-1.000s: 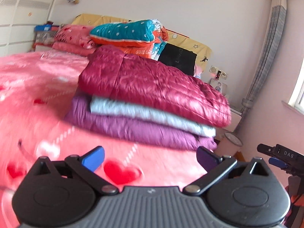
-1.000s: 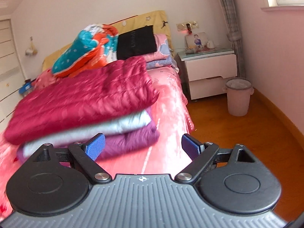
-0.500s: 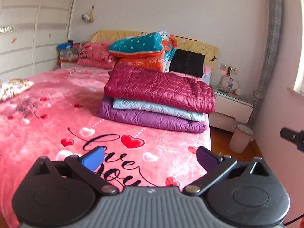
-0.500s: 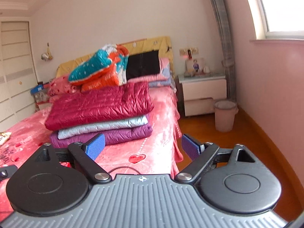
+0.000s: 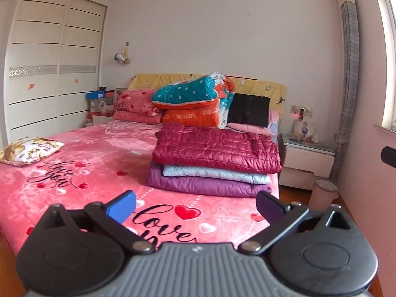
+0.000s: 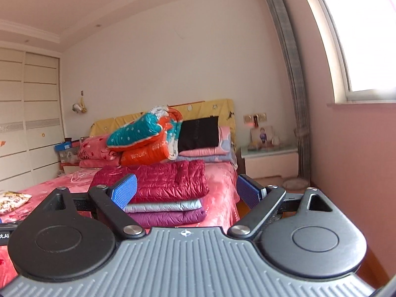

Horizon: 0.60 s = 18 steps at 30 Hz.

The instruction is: Fold large clothes

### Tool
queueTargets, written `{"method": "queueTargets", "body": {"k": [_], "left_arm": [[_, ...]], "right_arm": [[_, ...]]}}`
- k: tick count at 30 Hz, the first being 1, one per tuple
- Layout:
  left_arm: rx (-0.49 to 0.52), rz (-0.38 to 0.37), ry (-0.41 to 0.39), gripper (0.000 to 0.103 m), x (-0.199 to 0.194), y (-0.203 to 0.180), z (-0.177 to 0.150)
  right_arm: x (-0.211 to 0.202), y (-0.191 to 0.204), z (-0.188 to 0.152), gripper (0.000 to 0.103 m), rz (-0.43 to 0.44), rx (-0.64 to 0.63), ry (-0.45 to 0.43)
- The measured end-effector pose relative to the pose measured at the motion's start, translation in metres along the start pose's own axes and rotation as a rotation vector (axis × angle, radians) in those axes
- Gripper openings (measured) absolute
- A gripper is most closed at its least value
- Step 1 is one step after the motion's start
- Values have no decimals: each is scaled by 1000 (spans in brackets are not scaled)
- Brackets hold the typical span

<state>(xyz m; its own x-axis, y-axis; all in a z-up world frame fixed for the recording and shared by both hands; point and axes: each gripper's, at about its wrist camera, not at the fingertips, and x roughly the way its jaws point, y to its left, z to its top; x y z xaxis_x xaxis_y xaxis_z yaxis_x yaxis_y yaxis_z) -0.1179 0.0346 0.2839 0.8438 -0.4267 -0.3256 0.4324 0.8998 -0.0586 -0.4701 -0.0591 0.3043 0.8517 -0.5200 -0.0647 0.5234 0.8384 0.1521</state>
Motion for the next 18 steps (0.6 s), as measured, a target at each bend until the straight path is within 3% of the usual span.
{"method": "queueTargets", "body": {"k": [8, 18], "left_arm": [[5, 28, 10, 102, 1, 5, -9], [7, 19, 28, 102, 4, 2, -15]], "right_arm": [[0, 18, -1, 103, 11, -47, -1], [21, 6, -1, 103, 21, -60, 33]]}}
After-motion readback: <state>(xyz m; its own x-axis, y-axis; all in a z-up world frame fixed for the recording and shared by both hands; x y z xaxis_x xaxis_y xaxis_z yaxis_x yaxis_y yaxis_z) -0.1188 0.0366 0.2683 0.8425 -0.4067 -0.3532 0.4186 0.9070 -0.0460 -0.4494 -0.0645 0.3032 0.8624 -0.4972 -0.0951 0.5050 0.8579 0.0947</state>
